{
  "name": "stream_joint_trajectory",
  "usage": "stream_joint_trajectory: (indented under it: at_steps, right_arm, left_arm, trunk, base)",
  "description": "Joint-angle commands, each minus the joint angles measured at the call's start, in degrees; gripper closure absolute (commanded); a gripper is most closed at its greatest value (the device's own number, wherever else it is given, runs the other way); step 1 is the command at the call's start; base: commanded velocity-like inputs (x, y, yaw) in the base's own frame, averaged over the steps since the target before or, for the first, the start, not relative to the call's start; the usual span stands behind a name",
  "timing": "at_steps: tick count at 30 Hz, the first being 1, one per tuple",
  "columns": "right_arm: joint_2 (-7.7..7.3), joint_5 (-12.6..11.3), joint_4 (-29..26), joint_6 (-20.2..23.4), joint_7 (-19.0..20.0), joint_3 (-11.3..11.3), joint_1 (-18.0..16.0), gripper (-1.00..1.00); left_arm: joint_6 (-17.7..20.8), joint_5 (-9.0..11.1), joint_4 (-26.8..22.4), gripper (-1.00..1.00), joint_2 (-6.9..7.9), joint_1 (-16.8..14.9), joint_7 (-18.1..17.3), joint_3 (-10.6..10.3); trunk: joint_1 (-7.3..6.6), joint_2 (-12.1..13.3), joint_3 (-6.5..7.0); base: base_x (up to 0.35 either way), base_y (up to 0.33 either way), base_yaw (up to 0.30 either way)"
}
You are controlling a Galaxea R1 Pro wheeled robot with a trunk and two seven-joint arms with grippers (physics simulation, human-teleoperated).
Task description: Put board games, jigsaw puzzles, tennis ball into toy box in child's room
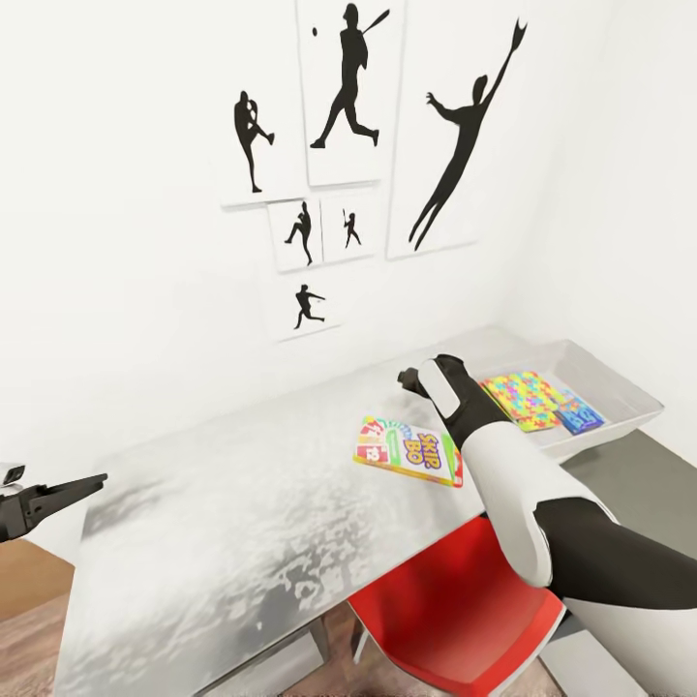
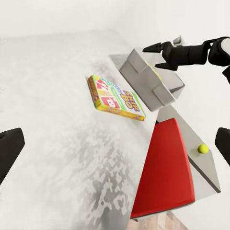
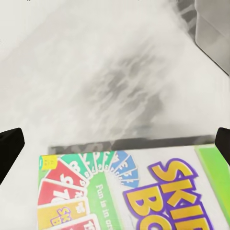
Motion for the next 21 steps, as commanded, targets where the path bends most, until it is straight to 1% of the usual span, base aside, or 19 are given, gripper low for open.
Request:
stream_joint_trajectory:
  at_steps: [1, 21]
  right_arm:
    - [-0.04, -0.52, -0.07, 0.15, -0.50, 0.27, -0.21, -1.00]
    - [-0.07, -0.52, -0.03, 0.31, -0.44, 0.34, -1.74, -1.00]
  left_arm:
    - [0.61, -0.05, -0.01, -1.00, 0.01, -0.04, -0.24, 0.05]
    - [0.60, -0.03, -0.01, -1.00, 0.01, -0.03, -0.24, 0.28]
  trunk:
    - [0.03, -0.12, -0.21]
    - [0.03, -0.12, -2.09]
  base:
    - [0.000, 0.000, 0.000]
    - [0.000, 0.000, 0.000]
